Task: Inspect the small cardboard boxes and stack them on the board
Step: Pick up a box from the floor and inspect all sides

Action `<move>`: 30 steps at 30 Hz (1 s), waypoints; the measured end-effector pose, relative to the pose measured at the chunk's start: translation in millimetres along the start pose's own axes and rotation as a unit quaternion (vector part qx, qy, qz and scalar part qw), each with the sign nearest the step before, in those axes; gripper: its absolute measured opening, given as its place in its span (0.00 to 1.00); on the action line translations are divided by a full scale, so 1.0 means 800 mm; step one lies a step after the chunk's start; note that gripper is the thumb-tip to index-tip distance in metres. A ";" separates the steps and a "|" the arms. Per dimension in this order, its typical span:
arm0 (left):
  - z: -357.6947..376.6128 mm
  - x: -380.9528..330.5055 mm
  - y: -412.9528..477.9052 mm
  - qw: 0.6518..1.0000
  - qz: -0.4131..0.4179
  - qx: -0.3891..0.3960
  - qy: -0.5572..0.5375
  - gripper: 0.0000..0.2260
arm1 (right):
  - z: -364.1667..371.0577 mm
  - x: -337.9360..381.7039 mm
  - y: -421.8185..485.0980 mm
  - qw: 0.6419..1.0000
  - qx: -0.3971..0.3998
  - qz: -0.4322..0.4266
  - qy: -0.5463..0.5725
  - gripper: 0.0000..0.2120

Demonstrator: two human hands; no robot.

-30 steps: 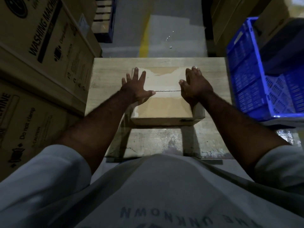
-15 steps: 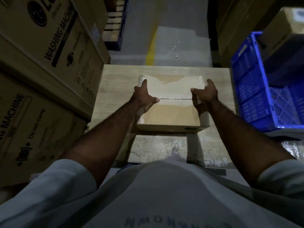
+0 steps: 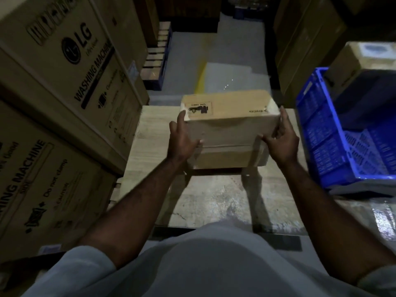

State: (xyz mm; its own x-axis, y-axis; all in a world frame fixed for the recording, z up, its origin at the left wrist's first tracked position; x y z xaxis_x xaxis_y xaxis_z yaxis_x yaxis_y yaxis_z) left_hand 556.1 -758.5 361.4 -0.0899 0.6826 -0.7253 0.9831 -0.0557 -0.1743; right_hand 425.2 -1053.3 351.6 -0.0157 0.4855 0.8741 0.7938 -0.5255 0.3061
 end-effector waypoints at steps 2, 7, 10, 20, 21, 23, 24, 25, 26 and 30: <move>0.008 0.009 -0.011 1.000 0.008 0.002 0.000 0.52 | 0.001 -0.003 -0.016 1.000 0.004 0.003 -0.014 0.48; 0.018 0.026 -0.032 1.000 0.012 0.021 0.018 0.53 | -0.001 -0.017 -0.058 0.998 0.018 0.016 -0.054 0.47; 0.018 0.036 -0.045 0.999 0.009 0.031 0.026 0.52 | -0.001 -0.014 -0.078 0.998 0.024 0.016 -0.063 0.46; 0.002 0.065 -0.091 0.996 0.031 0.003 0.089 0.49 | -0.002 0.002 -0.137 0.988 0.039 -0.015 -0.149 0.35; 0.003 0.063 -0.095 0.991 0.048 -0.010 0.122 0.48 | 0.000 0.004 -0.141 0.984 0.045 -0.033 -0.171 0.34; 0.003 0.056 -0.101 0.976 0.091 -0.039 0.193 0.47 | 0.001 0.013 -0.149 0.969 0.049 -0.073 -0.233 0.33; 0.003 0.050 -0.105 0.968 0.112 -0.048 0.221 0.46 | 0.002 0.019 -0.151 0.959 0.057 -0.095 -0.261 0.33; 0.004 0.044 -0.108 0.959 0.132 -0.049 0.244 0.45 | 0.004 0.024 -0.152 0.948 0.076 -0.120 -0.285 0.34; 0.005 0.039 -0.112 0.951 0.152 -0.047 0.265 0.45 | 0.007 0.030 -0.153 0.935 0.102 -0.146 -0.307 0.35; 0.012 0.032 -0.119 0.924 0.185 -0.037 0.333 0.47 | 0.016 0.040 -0.151 0.901 0.169 -0.166 -0.363 0.37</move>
State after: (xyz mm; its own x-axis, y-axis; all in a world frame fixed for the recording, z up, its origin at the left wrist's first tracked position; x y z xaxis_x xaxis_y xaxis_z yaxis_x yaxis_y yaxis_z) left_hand 458.8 -742.9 353.2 0.3485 0.9251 -0.1510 0.9372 -0.3421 0.0676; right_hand 336.8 -965.4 337.8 0.0185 0.9704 0.2408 0.9604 -0.0842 0.2655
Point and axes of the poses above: each hand's wrist, its own y-axis towards the middle knuckle, its own z-axis out of the palm, x = y × z, the point moved 5 cm from there along y, towards the middle knuckle, and after that the axes turned 14 degrees about -z, right-handed, at the moved point
